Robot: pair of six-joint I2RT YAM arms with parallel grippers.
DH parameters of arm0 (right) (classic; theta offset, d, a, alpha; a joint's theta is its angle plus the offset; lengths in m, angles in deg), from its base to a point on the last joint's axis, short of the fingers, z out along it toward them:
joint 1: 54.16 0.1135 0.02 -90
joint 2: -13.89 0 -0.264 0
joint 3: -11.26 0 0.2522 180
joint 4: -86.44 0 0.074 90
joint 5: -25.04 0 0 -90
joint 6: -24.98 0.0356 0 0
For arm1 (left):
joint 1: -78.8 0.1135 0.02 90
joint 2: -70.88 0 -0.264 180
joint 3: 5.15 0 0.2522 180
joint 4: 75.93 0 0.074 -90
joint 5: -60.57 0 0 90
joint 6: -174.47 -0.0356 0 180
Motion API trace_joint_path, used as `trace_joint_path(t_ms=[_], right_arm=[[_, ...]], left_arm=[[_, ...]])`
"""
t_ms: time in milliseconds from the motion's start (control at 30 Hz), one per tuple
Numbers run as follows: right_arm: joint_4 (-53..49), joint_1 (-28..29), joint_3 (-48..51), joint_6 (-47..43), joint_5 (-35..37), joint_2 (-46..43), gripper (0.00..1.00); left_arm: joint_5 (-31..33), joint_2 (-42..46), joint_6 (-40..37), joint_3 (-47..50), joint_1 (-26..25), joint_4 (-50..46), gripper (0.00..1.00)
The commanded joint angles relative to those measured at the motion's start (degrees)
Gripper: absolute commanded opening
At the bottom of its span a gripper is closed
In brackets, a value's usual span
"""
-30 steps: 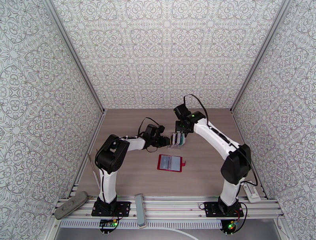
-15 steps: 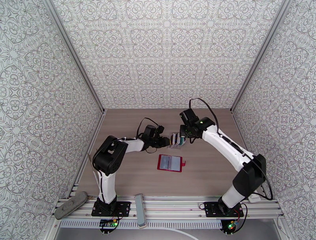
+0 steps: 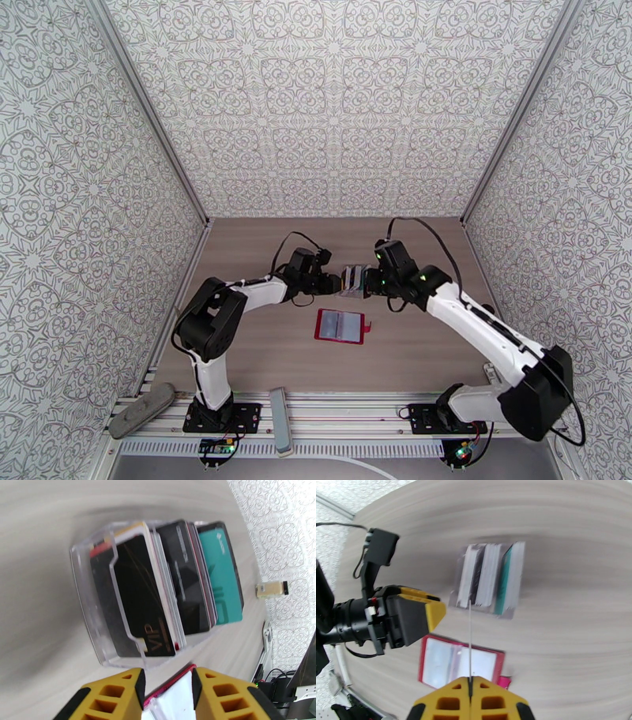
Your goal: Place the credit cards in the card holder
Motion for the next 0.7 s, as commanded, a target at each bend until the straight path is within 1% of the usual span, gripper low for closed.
trace_joint_path(t_ms=[0,200,433,533,667], right_arm=[[8.9,0.6,4.9,2.6,-6.2,-2.5,0.00],[20.7,0.5,14.5,6.5,-13.9,-3.3,0.00],[34.1,0.5,23.8,10.1,-18.5,-4.2,0.00],[40.5,0.5,27.2,12.7,-21.1,-3.3,0.00],[48.4,0.6,31.8,15.5,-22.6,-2.0,0.00]], left_arm=[[2.7,4.2,-2.9,1.4,-1.0,-4.5,0.38],[5.7,9.2,-4.5,6.3,-2.2,-8.6,0.37],[8.6,13.0,-4.6,12.8,-3.0,-9.7,0.37],[9.2,13.9,-4.6,14.4,-3.1,-10.3,0.37],[10.7,14.1,-4.6,15.0,-3.2,-12.1,0.37]])
